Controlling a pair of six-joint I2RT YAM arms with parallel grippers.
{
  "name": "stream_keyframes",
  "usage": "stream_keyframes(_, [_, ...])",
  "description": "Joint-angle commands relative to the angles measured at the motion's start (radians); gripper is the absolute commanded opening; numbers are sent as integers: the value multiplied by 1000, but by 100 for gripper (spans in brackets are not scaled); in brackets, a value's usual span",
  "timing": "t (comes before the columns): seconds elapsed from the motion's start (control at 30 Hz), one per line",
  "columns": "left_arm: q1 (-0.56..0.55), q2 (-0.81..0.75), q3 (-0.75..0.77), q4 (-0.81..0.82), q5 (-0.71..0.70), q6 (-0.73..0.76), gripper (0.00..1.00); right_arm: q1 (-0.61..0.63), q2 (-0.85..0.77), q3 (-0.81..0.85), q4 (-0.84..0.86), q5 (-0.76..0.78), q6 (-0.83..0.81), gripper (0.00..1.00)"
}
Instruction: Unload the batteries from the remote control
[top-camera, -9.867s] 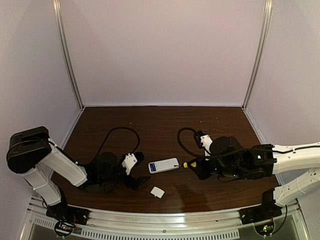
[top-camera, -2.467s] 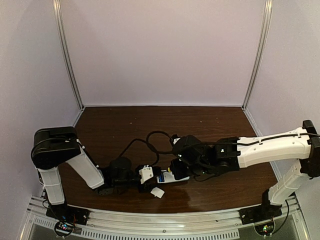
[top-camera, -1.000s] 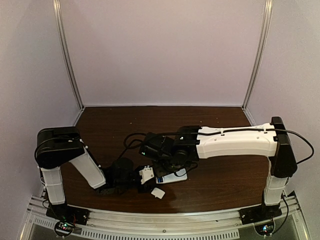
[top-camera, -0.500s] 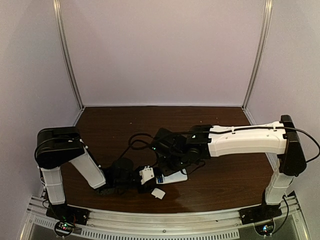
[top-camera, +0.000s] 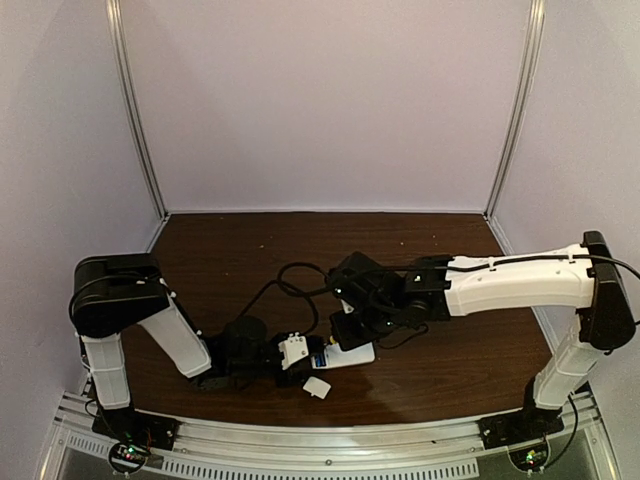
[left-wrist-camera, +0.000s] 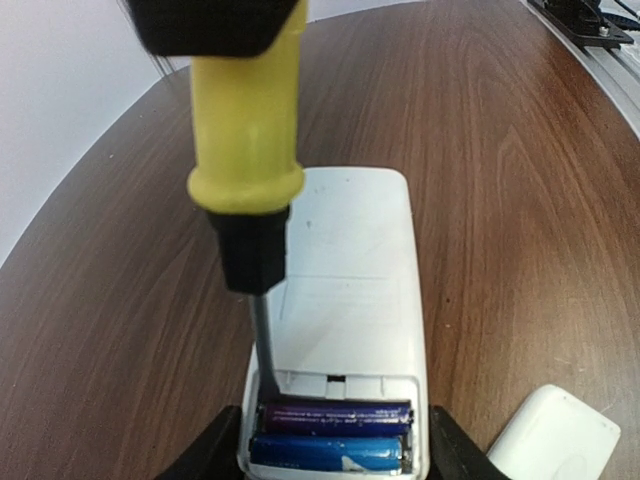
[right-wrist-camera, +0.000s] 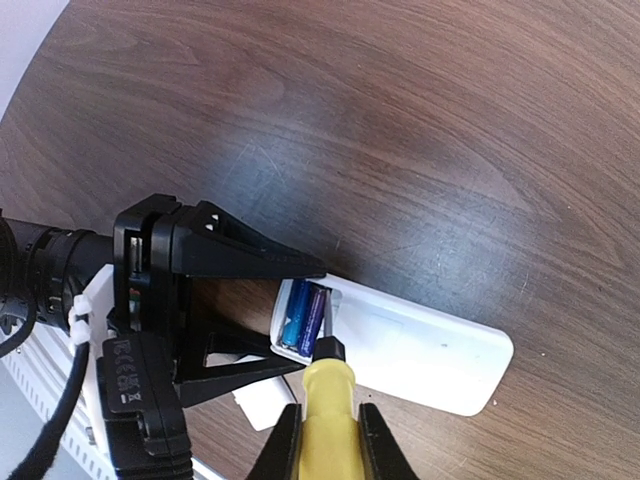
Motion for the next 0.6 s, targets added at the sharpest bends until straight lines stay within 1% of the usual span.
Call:
stream_keyframes(0.0, [-6, -3, -1, 120, 38, 24, 23, -6, -40, -55, 56, -110, -19, 0])
stream_keyframes(0.1, [-7, -4, -13, 145, 51, 23, 23, -14, -87, -101, 111, -169, -33, 0])
stream_keyframes(0.3, [-7, -7, -45, 210, 78, 22, 23, -38, -181, -230, 236, -232, -14, 0])
stream_keyframes(0.4, [-6, -7, -47, 210, 79, 22, 23, -42, -197, -246, 228, -213, -2, 0])
stream_keyframes(0.57, [-6, -7, -40, 200, 75, 22, 23, -41, -183, -225, 198, -176, 8, 0])
